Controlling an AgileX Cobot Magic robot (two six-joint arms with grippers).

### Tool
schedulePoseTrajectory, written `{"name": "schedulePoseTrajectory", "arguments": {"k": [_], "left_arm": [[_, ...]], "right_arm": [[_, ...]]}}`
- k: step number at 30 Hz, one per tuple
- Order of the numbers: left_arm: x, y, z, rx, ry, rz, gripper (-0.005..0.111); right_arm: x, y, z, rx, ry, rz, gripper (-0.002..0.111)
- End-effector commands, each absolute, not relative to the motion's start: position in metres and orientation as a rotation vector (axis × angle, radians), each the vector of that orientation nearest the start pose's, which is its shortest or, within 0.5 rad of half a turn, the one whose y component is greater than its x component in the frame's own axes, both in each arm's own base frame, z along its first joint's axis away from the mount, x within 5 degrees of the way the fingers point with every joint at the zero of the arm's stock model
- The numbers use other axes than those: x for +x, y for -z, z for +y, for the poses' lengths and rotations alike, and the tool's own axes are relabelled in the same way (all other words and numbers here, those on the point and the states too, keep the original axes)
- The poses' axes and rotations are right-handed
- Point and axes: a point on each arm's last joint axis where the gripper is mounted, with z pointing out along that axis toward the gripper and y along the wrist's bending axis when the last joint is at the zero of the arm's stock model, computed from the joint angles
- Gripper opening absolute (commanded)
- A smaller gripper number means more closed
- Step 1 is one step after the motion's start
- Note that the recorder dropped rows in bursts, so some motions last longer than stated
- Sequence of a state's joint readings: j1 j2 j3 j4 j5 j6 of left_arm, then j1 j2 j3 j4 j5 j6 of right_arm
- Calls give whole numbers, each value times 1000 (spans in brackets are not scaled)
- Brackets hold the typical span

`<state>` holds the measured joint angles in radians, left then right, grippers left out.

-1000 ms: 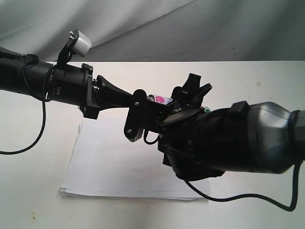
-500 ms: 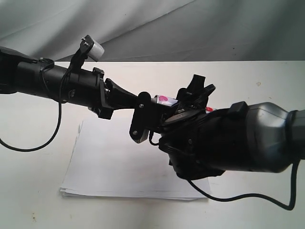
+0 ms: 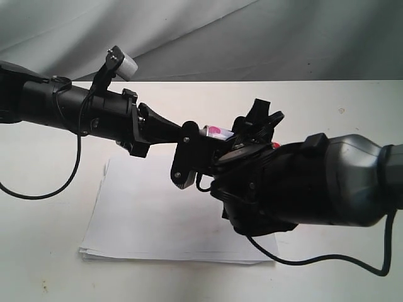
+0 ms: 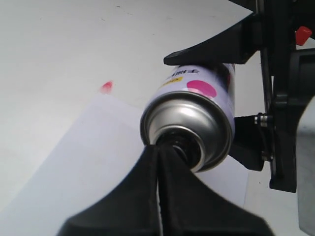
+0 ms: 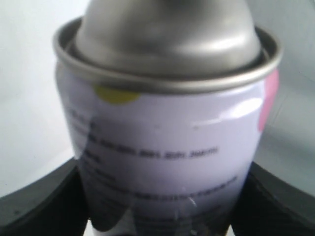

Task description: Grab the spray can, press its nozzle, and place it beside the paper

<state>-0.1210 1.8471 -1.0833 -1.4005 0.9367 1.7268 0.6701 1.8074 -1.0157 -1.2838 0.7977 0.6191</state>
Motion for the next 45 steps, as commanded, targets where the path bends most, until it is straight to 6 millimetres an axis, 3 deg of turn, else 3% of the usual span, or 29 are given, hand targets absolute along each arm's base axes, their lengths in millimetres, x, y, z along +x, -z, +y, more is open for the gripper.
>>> {"name": "schedulePoseTrajectory", "arguments": {"k": [1, 16, 20, 25, 29, 39, 45], "left_arm": [[343, -201, -125, 1000, 998, 1974, 0], [343, -203, -121, 1003, 989, 1981, 0], [336, -218, -93, 1021, 946, 2033, 0], [320, -245, -55, 878, 917, 1999, 0], [304, -252, -40, 814, 881, 2001, 0], [285, -251, -39, 729, 905, 1964, 0], [265, -266, -42, 690, 902, 1911, 0]], "right_arm": [[312, -199, 176, -1182, 831, 2001, 0], [312, -199, 176, -1181, 833, 2002, 0], [312, -199, 176, -1180, 835, 2002, 0], [312, -199, 175, -1176, 835, 2007, 0], [312, -199, 175, -1176, 835, 2007, 0], [312, -199, 175, -1174, 836, 2010, 0], [310, -202, 170, -1125, 870, 2046, 0]]}}
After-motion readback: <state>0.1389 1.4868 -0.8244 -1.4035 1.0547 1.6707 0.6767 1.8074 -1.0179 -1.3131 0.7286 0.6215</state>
